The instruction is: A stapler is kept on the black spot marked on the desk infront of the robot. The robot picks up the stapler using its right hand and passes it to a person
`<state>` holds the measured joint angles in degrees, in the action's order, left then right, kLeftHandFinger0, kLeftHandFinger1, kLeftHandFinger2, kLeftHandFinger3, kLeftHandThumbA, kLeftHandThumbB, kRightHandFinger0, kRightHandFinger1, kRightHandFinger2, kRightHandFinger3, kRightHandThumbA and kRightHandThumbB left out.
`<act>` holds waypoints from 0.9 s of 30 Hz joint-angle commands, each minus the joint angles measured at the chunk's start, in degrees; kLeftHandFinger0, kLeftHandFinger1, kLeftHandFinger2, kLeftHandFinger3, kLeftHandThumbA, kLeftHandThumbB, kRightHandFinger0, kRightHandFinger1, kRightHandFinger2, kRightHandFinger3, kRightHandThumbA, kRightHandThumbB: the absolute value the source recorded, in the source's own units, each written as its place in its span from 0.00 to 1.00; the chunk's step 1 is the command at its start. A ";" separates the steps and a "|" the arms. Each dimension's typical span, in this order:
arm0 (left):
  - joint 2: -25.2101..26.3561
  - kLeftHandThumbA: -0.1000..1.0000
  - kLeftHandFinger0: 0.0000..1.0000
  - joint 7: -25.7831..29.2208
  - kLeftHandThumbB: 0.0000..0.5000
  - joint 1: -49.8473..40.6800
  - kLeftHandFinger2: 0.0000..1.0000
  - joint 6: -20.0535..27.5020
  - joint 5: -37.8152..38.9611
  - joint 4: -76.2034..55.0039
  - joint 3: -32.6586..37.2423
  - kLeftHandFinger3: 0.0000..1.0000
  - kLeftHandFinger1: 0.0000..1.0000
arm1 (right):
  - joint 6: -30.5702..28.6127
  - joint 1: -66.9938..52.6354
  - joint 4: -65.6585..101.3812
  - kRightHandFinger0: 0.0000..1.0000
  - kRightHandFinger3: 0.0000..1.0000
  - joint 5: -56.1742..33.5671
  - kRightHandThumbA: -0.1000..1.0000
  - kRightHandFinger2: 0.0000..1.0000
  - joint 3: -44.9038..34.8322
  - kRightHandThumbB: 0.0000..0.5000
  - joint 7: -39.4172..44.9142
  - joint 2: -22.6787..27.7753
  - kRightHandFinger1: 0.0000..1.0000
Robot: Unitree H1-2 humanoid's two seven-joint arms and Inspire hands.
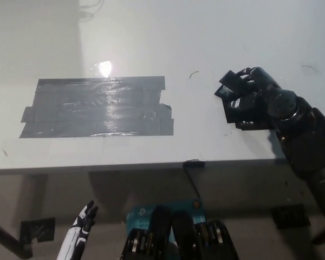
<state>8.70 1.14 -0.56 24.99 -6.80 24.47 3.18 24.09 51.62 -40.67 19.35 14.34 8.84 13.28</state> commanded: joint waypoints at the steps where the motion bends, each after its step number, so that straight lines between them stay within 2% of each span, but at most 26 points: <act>1: 1.09 1.00 1.00 0.79 1.00 0.65 1.00 1.94 -0.30 -0.35 0.33 1.00 1.00 | 2.83 1.27 2.46 0.05 1.00 1.06 0.59 0.43 0.58 0.00 2.46 -0.21 0.32; 2: 1.17 1.00 1.00 0.75 1.00 0.76 1.00 1.94 -0.26 -0.42 0.35 1.00 1.00 | 2.84 1.22 2.59 0.09 0.88 1.31 0.59 0.51 0.52 0.00 2.55 -0.26 0.39; 3: 1.21 1.00 1.00 0.73 1.00 0.85 1.00 1.94 -0.22 -0.51 0.37 1.00 1.00 | 2.84 1.22 2.67 0.16 0.83 1.42 0.60 0.61 0.49 0.00 2.56 -0.25 0.48; 4: 1.19 1.00 1.00 0.63 1.00 1.21 1.00 1.94 -0.34 -0.49 0.28 1.00 1.00 | 2.84 1.36 2.94 0.17 0.86 2.17 0.62 0.70 0.56 0.00 3.23 0.05 0.53; 5: 1.18 1.00 1.00 0.56 1.00 1.30 1.00 1.94 -0.28 -0.51 0.24 1.00 1.00 | 2.84 1.30 3.27 0.25 0.90 2.42 0.63 0.81 0.48 0.00 3.47 0.14 0.61; 6: 1.14 1.00 1.00 0.56 1.00 1.47 1.00 1.94 -0.14 -0.55 0.23 1.00 1.00 | 2.84 1.15 3.79 0.24 1.00 2.33 0.62 0.77 -0.32 0.00 3.41 0.04 0.58; 7: 1.09 1.00 1.00 0.56 1.00 1.55 1.00 1.94 -0.16 -0.56 0.18 1.00 1.00 | 2.84 1.05 4.32 0.19 0.76 2.59 0.62 0.69 -0.32 0.00 3.43 0.19 0.52; 8: 1.07 1.00 1.00 0.57 1.00 1.58 1.00 1.94 -0.18 -0.55 0.16 1.00 1.00 | 2.84 1.04 4.48 0.16 0.68 2.83 0.63 0.75 -0.26 0.00 3.53 0.26 0.50; 9: 1.05 1.00 1.00 0.57 1.00 1.60 1.00 1.94 -0.20 -0.57 0.13 1.00 1.00 | 2.84 1.06 4.62 0.14 0.59 3.16 0.63 0.74 -0.36 0.00 3.67 0.26 0.49; 10: 1.08 1.00 1.00 0.54 1.00 1.59 1.00 1.94 -0.23 -0.64 0.17 1.00 1.00 | 2.84 0.98 4.87 0.12 0.41 3.34 0.64 0.71 -0.44 0.00 3.80 0.32 0.46; 11: 1.13 1.00 1.00 0.48 1.00 1.56 1.00 1.94 -0.25 -0.72 0.24 1.00 1.00 | 2.84 0.85 5.16 0.07 0.27 3.36 0.65 0.69 -0.49 0.00 3.96 0.47 0.42; 12: 1.20 1.00 1.00 0.39 1.00 1.50 1.00 1.94 -0.29 -0.82 0.27 1.00 1.00 | 2.84 0.80 5.23 0.01 0.20 3.24 0.68 0.65 -0.69 0.00 4.27 0.58 0.36; 13: 1.22 1.00 1.00 0.44 1.00 1.60 1.00 1.94 -0.54 -0.73 0.28 1.00 1.00 | 2.84 0.69 5.29 0.00 0.27 1.96 0.67 0.61 -2.18 0.00 4.55 0.50 0.30; 15: 1.19 1.00 1.00 0.50 1.00 1.88 1.00 1.94 -0.75 -0.53 0.22 1.00 1.00 | 2.84 0.94 4.95 0.00 0.37 0.67 0.70 0.61 -3.62 0.00 4.81 0.51 0.29; 16: 1.18 1.00 1.00 0.48 1.00 1.95 1.00 1.94 -0.73 -0.54 0.20 1.00 1.00 | 2.84 1.08 4.84 0.00 0.38 0.68 0.72 0.59 -3.68 0.00 4.95 0.61 0.28; 17: 1.16 1.00 1.00 0.48 1.00 2.03 1.00 1.94 -0.70 -0.56 0.16 1.00 1.00 | 2.84 1.18 4.91 0.00 0.36 0.01 0.82 0.56 -4.22 0.00 5.18 0.68 0.25; 18: 1.16 1.00 1.00 0.48 1.00 2.11 1.00 1.94 -0.66 -0.53 0.13 1.00 1.00 | 2.84 1.14 5.16 0.00 0.42 -2.39 0.78 0.58 -6.01 0.00 5.52 0.46 0.25; 19: 1.23 1.00 1.00 0.38 1.00 2.29 1.00 1.94 -0.55 -0.53 0.14 1.00 1.00 | 2.84 1.65 4.21 0.00 0.52 -7.71 0.72 0.59 -11.29 0.00 6.00 -0.64 0.22; 21: 1.32 1.00 1.00 0.39 1.00 2.50 1.00 1.94 -0.42 -0.55 0.20 1.00 1.00 | 2.84 2.90 2.33 0.00 0.69 -13.54 0.69 0.60 -17.73 0.00 6.57 -1.72 0.19; 23: 1.27 1.00 1.00 0.42 1.00 2.69 1.00 1.94 -0.47 -0.40 0.25 1.00 1.00 | 2.84 4.78 0.07 0.00 0.73 -20.52 0.61 0.55 -24.51 0.00 5.96 -2.69 0.09; 24: 1.25 1.00 1.00 0.42 1.00 2.75 1.00 1.94 -0.46 -0.40 0.25 1.00 1.00 | 2.84 5.55 -0.53 0.00 0.68 -23.16 0.59 0.49 -26.69 0.00 5.76 -2.90 0.01; 26: 1.24 1.00 1.00 0.43 1.00 2.93 1.00 1.94 -0.45 -0.31 0.19 1.00 1.00 | 2.84 6.34 -1.02 0.00 0.61 -24.70 0.62 0.44 -27.93 0.00 6.40 -2.73 0.00; 27: 1.16 1.00 1.00 0.11 1.00 3.13 1.00 1.94 -0.06 -0.23 0.04 1.00 1.00 | 2.84 7.53 -2.07 0.00 0.46 -26.73 0.71 0.30 -28.91 0.00 7.91 -2.06 0.00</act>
<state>8.92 1.11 1.24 24.95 -6.98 24.47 3.18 26.77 50.68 -41.07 11.28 -3.84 13.60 11.48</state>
